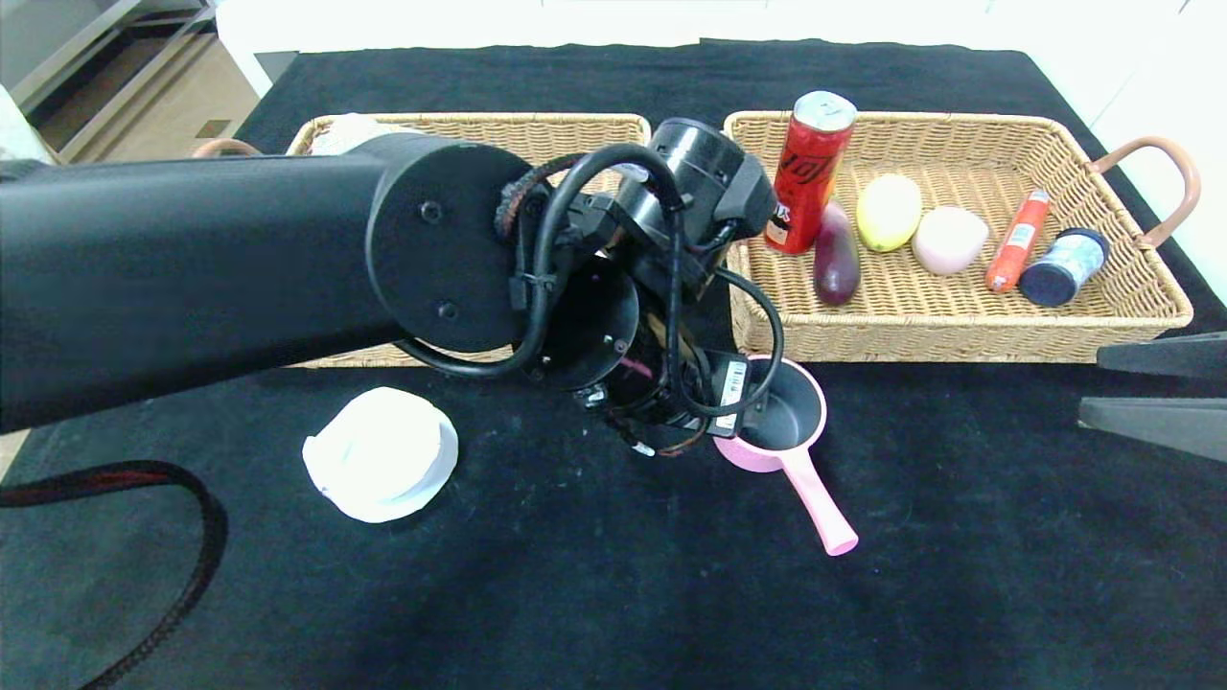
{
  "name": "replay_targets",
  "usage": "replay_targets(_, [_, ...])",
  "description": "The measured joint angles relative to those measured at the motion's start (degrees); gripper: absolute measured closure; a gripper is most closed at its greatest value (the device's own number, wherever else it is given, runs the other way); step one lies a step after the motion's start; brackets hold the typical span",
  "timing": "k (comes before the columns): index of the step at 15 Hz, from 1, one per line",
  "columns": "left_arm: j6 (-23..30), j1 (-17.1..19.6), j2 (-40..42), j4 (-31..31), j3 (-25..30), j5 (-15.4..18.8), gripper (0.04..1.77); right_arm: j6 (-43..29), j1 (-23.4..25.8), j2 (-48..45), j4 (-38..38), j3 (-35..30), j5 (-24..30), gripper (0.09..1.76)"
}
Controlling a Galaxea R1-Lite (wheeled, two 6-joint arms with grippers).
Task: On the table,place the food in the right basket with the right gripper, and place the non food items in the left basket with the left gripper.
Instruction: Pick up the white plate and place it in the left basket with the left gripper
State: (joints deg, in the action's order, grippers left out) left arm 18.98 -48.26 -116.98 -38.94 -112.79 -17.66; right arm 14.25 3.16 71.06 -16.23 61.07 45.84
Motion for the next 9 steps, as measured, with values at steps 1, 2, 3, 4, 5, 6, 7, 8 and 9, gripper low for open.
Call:
replay_targets(1, [-0.1,-0.1,-0.5,0.0,0.0,-0.9,0.09,0.0,0.0,0.0,0.0,0.0,0.0,0.14])
replay_targets(2, [-0.6,-0.2,-0.9,0.7,-0.1,-1.5,0.09,0.0,0.0,0.0,0.0,0.0,0.0,0.14])
replay_targets(3, [-0.9,-0.4,-1.1,1.7,-0.1,-1.8,0.09,0.0,0.0,0.0,0.0,0.0,0.0,0.14])
replay_targets(4, [-1.5,-0.5,-1.3,2.1,-0.1,-1.8,0.09,0.0,0.0,0.0,0.0,0.0,0.0,0.14])
replay_targets(5, [-2.0,-0.5,-1.5,2.2,-0.1,-2.0,0.09,0.0,0.0,-0.1,0.0,0.0,0.0,0.14])
replay_targets(6, [-2.3,-0.5,-1.6,2.2,-0.1,-2.4,0.09,0.0,0.1,-0.1,0.0,0.0,0.0,0.14])
replay_targets(7, [-2.5,-0.6,-1.8,2.2,-0.1,-2.9,0.09,0.0,0.1,-0.2,0.0,0.0,0.0,0.14])
replay_targets(8, [-2.6,-0.6,-2.0,2.2,-0.1,-3.3,0.09,0.0,0.1,-0.3,0.0,0.0,0.0,0.14])
replay_targets(9, [-3.2,-0.6,-2.1,2.2,-0.1,-3.7,0.09,0.0,0.1,-0.3,0.0,0.0,0.0,0.14])
